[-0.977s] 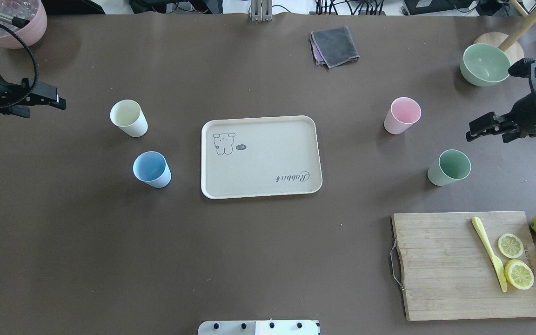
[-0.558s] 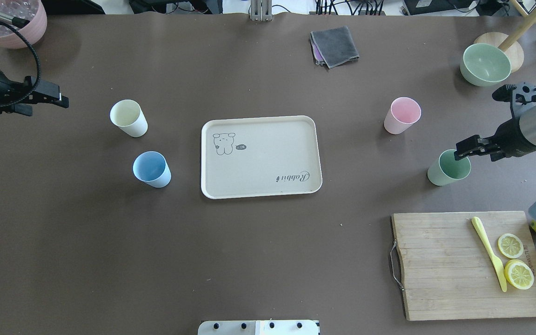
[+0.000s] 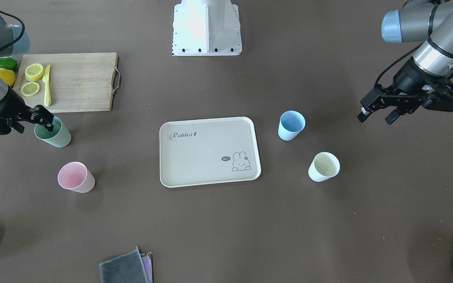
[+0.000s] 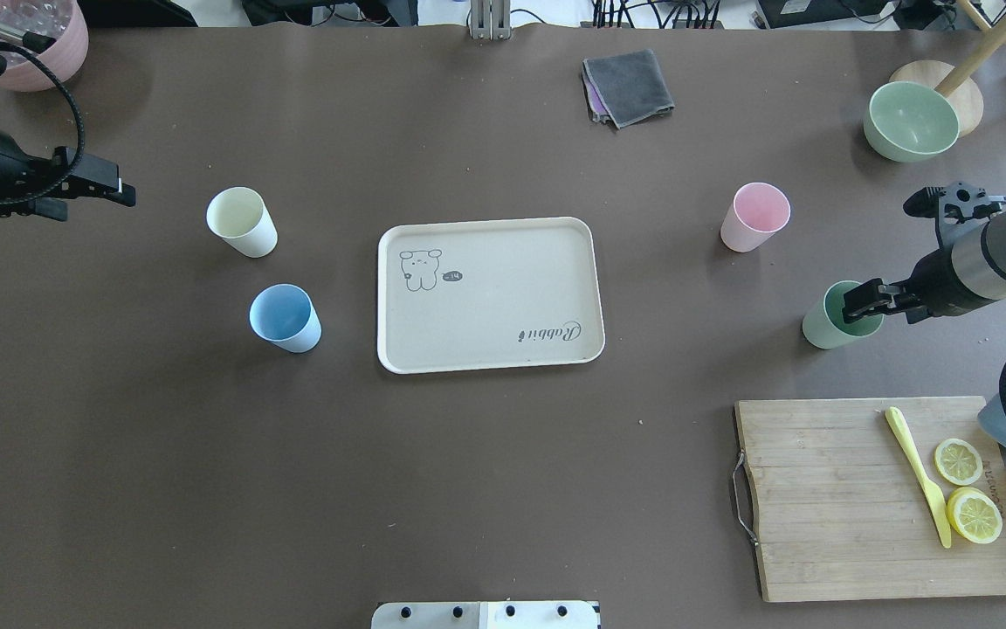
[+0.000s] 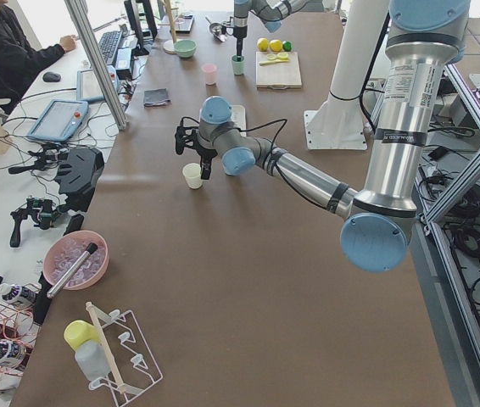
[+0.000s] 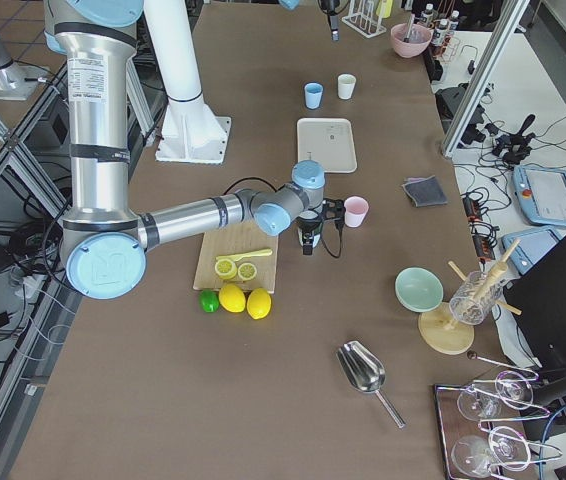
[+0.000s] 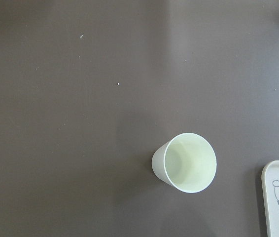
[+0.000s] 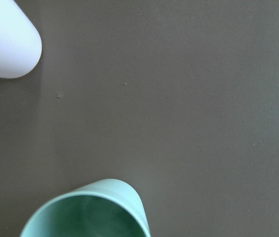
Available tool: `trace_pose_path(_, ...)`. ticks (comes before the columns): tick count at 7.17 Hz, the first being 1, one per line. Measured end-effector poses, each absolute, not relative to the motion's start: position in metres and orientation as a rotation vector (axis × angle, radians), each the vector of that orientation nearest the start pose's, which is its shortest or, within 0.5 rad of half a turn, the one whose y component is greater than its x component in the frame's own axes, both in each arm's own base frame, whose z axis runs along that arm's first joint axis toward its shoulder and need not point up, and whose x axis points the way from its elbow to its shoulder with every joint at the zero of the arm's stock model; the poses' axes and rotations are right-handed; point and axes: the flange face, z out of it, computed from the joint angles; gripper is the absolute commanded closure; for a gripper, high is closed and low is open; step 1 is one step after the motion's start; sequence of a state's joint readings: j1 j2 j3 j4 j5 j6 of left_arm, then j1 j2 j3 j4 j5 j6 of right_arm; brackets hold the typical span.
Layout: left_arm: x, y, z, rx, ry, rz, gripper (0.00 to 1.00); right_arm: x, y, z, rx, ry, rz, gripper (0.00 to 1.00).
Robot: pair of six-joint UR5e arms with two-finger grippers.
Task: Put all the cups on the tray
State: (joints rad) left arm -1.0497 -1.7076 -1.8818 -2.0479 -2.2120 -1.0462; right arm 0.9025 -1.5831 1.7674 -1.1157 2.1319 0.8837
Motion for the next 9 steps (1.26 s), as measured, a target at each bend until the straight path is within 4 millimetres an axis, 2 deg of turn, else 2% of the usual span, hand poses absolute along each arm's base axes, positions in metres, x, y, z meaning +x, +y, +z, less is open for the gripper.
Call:
trace_pose_path(3,0.203,-0.502,0.38,0.214,1.05,-0.176,0.02,-0.269,-0.465,0.493,0.07,-0.861,0.052,1.0)
trace_pose_path(4,0.204,-0.502,0.377,0.216,1.054,-0.173,0.02,-0.267,-0.469,0.479,0.06,-0.891,0.064,1.0)
trace_pose_path(6,0.216,-0.5,0.371,0.212,1.063,-0.157,0.02,-0.24,-0.487,0.426,0.03,-0.963,0.099,1.0)
trace_pose_path(7,0.23,-0.497,0.367,0.209,1.061,-0.155,0.02,-0.233,-0.492,0.392,0.019,-0.976,0.119,1.0)
trace_pose_path(8,0.255,-0.491,0.36,0.205,1.058,-0.166,0.02,-0.232,-0.496,0.364,0.012,-0.986,0.144,1.0)
trace_pose_path(9,0.286,-0.48,0.35,0.191,1.063,-0.172,0.02,-0.233,-0.498,0.345,0.009,-0.996,0.166,1.0)
